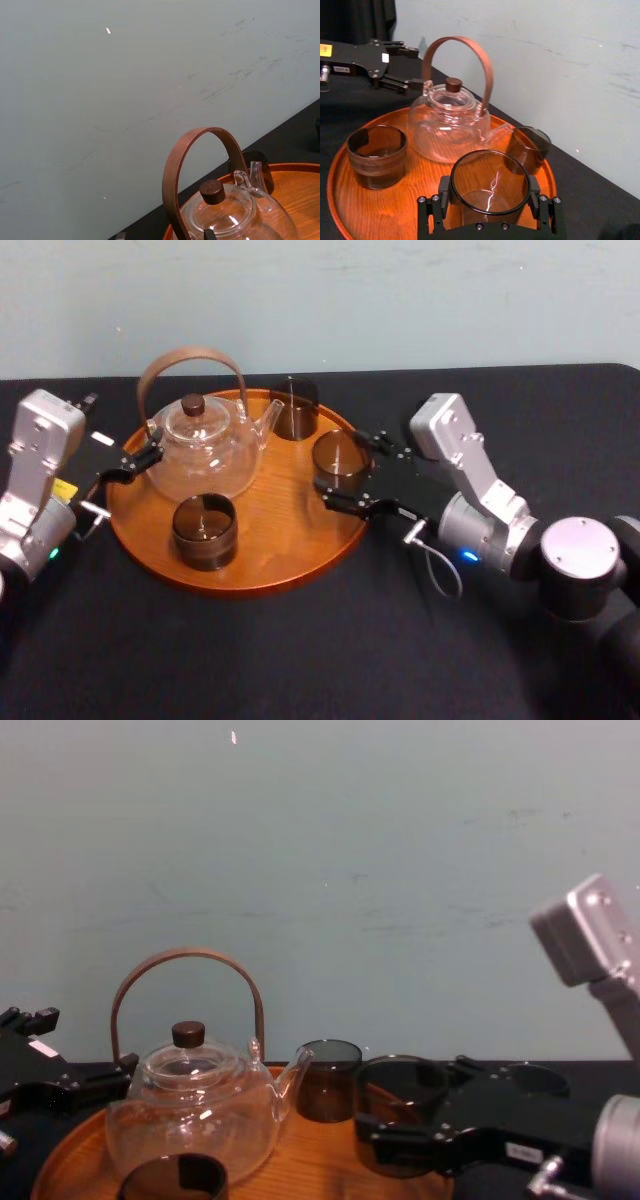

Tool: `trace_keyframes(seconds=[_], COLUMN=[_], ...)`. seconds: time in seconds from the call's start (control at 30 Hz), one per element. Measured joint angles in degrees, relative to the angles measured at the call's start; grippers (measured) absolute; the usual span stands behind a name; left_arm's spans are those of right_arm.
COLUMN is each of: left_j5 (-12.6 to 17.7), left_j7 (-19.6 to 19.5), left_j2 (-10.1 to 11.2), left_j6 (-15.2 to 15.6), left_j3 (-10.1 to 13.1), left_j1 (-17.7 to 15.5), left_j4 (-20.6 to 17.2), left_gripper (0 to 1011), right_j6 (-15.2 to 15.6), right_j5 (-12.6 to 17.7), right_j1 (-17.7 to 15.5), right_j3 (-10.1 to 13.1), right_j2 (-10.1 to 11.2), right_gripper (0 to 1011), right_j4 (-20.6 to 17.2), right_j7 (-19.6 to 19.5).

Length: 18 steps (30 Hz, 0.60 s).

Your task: Pick up the glass from the table and place it on the tray.

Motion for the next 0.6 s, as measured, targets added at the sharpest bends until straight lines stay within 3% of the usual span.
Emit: trace_keyframes(seconds=[0.6], left_j5=[0.0], left_j7=[0.0], left_j2=[0.0], left_j6=[0.0], left_j3=[0.0], left_j1=[0.0], left_j4=[0.0], left_gripper=[1009], right_j6=[-0.5], right_j5=[-1.3], right_j1=[2.8], right_j3=[-3.6], right_j2=[-3.2], right_gripper=[929], right_j4=[4.2], right_j7=[0.5])
